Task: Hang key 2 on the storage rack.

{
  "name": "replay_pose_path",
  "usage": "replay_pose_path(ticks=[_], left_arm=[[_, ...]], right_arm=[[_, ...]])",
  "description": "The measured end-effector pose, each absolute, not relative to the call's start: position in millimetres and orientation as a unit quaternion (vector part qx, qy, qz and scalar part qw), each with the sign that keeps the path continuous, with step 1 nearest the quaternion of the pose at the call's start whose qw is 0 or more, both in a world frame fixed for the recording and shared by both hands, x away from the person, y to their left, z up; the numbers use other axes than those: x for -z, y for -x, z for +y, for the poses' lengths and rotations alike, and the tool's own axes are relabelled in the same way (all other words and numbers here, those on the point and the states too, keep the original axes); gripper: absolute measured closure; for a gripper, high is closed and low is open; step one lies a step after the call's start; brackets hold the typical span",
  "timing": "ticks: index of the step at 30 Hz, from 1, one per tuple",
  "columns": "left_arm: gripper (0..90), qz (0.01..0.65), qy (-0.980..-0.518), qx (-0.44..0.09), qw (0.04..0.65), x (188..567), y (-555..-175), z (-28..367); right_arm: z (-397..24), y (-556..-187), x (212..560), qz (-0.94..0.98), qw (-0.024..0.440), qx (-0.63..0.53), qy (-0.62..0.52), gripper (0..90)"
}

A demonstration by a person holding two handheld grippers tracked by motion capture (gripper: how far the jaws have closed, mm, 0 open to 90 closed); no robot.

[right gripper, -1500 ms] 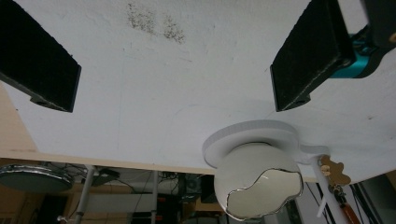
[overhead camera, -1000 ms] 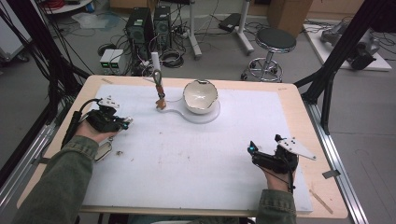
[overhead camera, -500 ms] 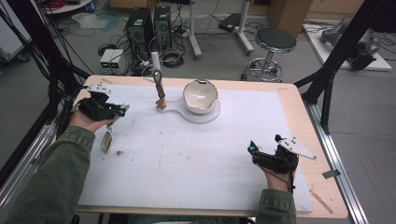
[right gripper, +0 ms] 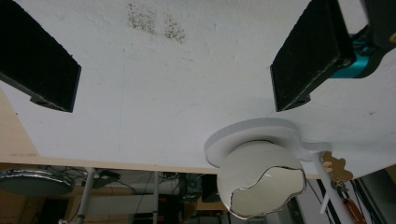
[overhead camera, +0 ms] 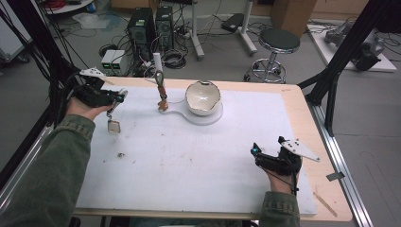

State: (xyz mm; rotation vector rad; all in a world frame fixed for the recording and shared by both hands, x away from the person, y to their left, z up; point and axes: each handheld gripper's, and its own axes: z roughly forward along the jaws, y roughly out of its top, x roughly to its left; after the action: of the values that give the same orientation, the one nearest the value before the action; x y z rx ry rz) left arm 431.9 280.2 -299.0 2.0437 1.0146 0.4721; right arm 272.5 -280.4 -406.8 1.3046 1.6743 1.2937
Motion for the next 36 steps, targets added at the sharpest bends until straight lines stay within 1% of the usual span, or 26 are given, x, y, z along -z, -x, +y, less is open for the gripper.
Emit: replay_pose_path(ticks=[8, 12, 14, 23, 27, 36], left_arm=[[74.1, 0.397, -0.796, -0.188, 0.416, 281, -450, 271], [74.1, 0.399, -0.797, -0.192, 0.412, 275, -462, 268], [74.1, 0.404, -0.789, -0.192, 0.421, 272, -467, 267], [74.2, 0.405, -0.782, -0.207, 0.425, 257, -484, 262], [74.2, 0.409, -0.777, -0.204, 0.433, 252, -491, 260], [74.2, 0.397, -0.784, -0.211, 0.428, 240, -504, 247]], right_arm=[[-282, -273, 407, 0.634, 0.322, -0.494, -0.500, 0.5], [-282, -274, 408, 0.635, 0.320, -0.493, -0.501, 0.5], [-282, -274, 408, 0.635, 0.321, -0.494, -0.500, 0.5], [-282, -273, 408, 0.634, 0.319, -0.495, -0.501, 0.5], [-283, -273, 408, 0.634, 0.319, -0.496, -0.500, 0.5], [-284, -273, 408, 0.634, 0.317, -0.498, -0.499, 0.5]])
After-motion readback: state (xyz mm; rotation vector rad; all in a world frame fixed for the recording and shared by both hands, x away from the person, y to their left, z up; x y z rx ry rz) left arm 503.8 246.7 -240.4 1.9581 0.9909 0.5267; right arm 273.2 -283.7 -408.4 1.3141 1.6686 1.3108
